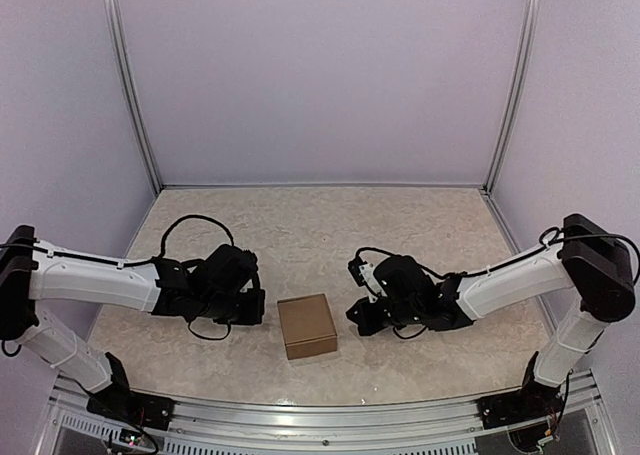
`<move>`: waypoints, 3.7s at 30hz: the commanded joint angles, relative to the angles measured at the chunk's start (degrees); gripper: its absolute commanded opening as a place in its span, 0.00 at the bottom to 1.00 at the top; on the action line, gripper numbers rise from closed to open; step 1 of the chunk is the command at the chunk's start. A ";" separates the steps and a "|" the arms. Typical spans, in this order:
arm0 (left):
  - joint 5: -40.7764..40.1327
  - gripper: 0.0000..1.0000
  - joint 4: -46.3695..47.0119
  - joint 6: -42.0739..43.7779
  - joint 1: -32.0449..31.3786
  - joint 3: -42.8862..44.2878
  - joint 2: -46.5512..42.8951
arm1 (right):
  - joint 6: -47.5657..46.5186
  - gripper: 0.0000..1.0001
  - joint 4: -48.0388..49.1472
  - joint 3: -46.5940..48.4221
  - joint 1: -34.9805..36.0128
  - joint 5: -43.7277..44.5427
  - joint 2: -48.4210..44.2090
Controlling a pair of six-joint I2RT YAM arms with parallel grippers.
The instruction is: Fold the paper box
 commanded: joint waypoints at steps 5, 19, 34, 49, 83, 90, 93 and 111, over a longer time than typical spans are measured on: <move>8.92 0.00 7.94 -3.30 -1.33 0.08 6.37 | 1.38 0.00 -0.30 4.10 0.36 -0.81 4.96; 14.20 0.00 13.40 -1.44 2.74 3.82 11.29 | 5.81 0.00 4.91 7.40 0.47 -3.01 9.79; 14.15 0.00 8.80 7.56 9.06 16.97 20.96 | 0.20 0.01 2.12 13.40 -4.88 1.66 13.10; 6.57 0.00 0.71 13.30 13.71 20.88 22.62 | -4.05 0.12 -0.84 13.90 -10.40 3.76 12.40; -1.10 0.99 -26.47 25.02 27.46 39.50 -5.12 | -14.98 1.00 -39.15 25.75 -11.43 58.98 -23.62; -4.14 0.99 -24.78 28.38 30.39 36.80 -12.58 | -20.82 1.00 -42.21 23.29 -11.39 51.43 -32.15; -4.46 0.99 -24.68 31.16 30.41 34.97 -16.53 | -21.84 1.00 -42.76 20.15 -11.43 45.51 -37.07; 0.37 0.99 -8.92 36.06 30.31 9.26 -40.63 | -24.73 0.99 -38.55 11.29 -11.38 45.04 -41.65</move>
